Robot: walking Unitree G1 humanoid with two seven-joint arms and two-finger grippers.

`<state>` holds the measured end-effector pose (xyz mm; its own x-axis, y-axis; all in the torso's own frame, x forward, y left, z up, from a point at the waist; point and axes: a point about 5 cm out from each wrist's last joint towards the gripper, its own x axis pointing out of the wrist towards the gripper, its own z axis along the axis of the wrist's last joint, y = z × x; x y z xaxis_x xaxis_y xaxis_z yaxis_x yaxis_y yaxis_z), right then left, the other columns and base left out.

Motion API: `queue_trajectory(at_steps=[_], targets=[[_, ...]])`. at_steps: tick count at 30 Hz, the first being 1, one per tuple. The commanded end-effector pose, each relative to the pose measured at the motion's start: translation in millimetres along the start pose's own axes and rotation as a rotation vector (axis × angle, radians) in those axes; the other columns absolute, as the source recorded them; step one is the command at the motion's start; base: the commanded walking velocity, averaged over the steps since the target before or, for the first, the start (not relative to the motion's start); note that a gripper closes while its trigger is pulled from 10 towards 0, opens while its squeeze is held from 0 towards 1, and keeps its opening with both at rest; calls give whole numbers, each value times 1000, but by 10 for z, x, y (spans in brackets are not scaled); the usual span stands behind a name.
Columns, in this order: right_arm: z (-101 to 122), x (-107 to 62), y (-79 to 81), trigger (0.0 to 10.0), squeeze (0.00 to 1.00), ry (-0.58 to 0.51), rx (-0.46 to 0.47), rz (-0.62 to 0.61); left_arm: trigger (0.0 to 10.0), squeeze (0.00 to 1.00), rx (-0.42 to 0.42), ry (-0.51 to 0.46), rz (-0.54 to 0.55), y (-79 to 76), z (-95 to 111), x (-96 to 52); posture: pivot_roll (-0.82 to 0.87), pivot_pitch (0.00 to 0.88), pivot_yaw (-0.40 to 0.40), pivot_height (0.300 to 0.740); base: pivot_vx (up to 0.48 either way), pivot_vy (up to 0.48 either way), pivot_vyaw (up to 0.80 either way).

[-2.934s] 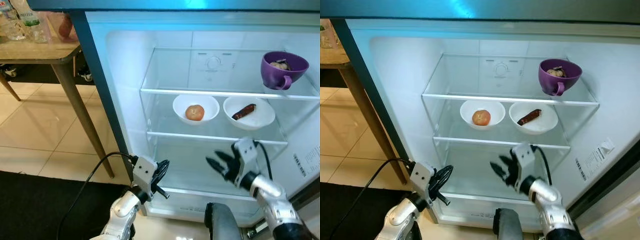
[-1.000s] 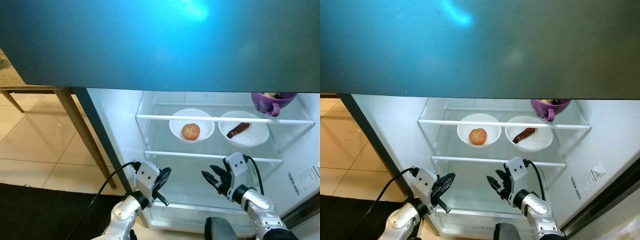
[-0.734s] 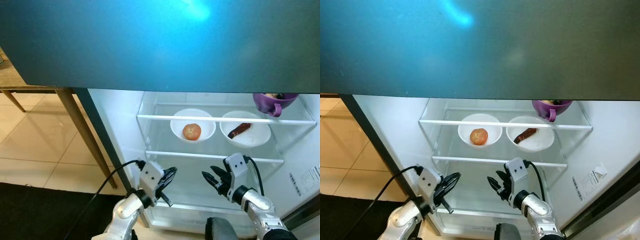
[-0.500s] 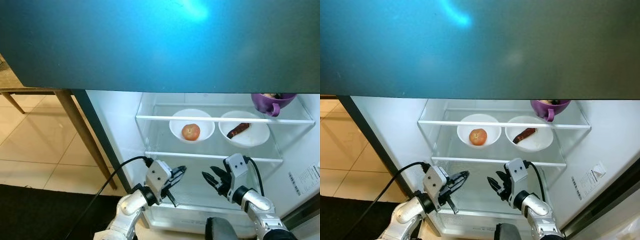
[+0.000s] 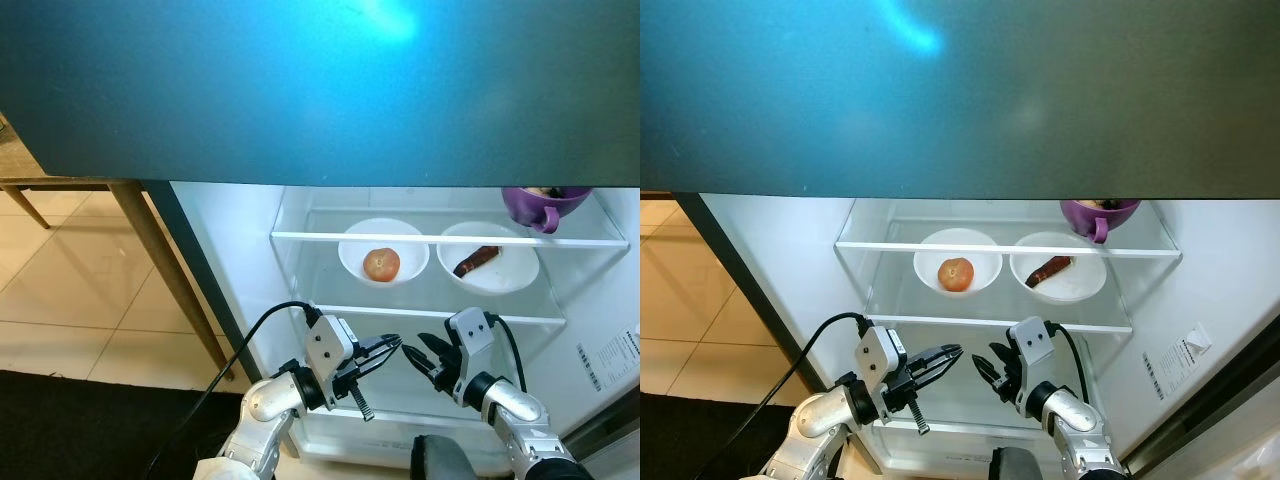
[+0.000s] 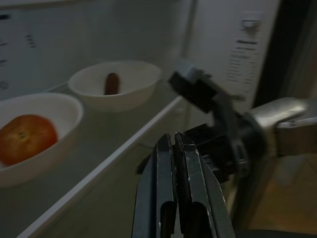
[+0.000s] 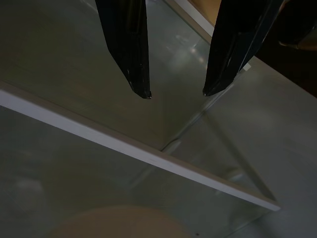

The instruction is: Restocking fridge

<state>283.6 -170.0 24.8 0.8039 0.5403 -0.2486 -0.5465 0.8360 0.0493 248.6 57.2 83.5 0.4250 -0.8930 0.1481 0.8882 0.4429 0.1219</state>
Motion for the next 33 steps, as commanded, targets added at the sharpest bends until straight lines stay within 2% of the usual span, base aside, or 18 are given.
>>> queue_trajectory(at_steps=[1,15,33], targets=[[-9,17,36,10000,0,-3,9,19,10000,0,-17,-6,-4,-24,4,10,-63,27,35,596,0,0,0],[10,25,39,10000,0,-13,12,33,10000,0,-24,16,-14,-21,20,-4,-64,15,33,654,0,0,0],[14,20,8,10000,0,-4,6,16,10000,0,-25,46,-21,-38,-21,-8,-69,15,34,654,0,0,0]])
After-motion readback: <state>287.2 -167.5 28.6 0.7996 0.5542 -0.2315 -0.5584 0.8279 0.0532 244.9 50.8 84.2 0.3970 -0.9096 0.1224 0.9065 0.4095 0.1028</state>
